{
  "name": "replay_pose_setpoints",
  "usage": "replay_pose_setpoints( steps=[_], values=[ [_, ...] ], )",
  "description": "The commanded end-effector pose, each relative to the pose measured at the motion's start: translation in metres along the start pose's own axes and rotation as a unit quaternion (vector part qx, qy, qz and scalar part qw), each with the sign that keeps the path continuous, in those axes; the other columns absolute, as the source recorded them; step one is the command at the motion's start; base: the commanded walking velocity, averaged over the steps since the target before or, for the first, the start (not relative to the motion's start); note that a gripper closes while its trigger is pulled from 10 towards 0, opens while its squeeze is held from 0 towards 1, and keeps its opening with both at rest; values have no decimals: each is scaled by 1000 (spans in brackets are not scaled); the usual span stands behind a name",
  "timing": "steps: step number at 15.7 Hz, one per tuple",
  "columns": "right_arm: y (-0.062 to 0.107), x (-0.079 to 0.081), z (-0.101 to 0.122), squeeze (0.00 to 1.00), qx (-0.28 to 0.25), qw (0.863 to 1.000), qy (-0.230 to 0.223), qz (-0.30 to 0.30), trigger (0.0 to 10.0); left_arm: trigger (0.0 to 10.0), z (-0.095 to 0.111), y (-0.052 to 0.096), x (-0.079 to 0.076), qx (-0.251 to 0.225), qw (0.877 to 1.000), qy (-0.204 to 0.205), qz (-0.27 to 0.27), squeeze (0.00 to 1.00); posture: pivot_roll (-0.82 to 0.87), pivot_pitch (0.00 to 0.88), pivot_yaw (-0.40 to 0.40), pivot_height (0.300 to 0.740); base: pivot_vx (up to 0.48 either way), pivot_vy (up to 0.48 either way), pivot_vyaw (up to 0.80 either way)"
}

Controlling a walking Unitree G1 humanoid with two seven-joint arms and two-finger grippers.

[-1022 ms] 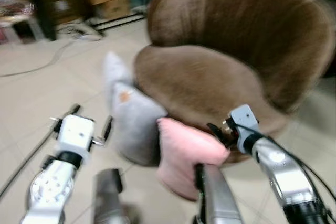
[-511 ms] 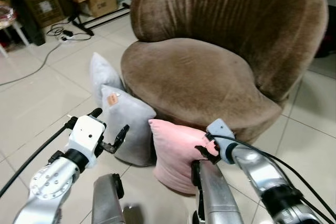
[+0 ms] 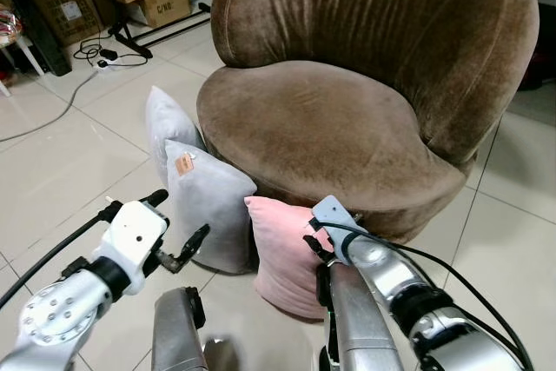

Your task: Move the pillow to the sofa from floor

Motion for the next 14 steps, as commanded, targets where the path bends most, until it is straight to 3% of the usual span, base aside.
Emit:
replay_pose_setpoints(
  steps=[1,2,3,5,6,11,14],
  values=[
    [-2,-3,7,0,-8,1000,3,-23,10000,10000,2,4,3,3,1000,-5,-3,0,-50,58,34,505,0,0,0],
    [-4,-1,11,0,-12,1000,-3,-26,10000,10000,2,7,4,9,1000,-9,-3,0,-36,74,34,505,0,0,0],
    [-5,-3,13,0,-23,999,-37,-30,10000,10000,2,9,5,12,1000,-4,3,0,-34,76,35,505,0,0,0],
    [-3,-10,13,0,-51,984,-167,-26,10000,10000,6,10,8,1,999,14,42,0,-32,68,34,505,0,0,0],
    [-2,-11,7,0,-46,982,-184,-21,10000,10000,6,11,10,-1,998,22,51,0,-32,64,34,505,0,0,0],
    [-2,-7,-10,0,-19,983,-183,-20,10000,10000,11,35,4,9,1000,17,19,0,2,110,34,505,0,0,0],
    [-3,1,-12,0,-3,988,-154,-33,10000,10000,21,57,2,21,1000,9,-5,0,37,166,29,505,0,0,0]
  ],
)
Point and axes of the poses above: a point about 5 cm out from each wrist's last joint towards the gripper, its own y axis pointing back from the gripper into the wrist, its own z axis along the axis of the wrist's last joint, x = y × z, the point moved 1 cm from there along -y, pointing out of the wrist towards the gripper, and after that the axes turned 6 degrees about -y, right-handed, at the moved point
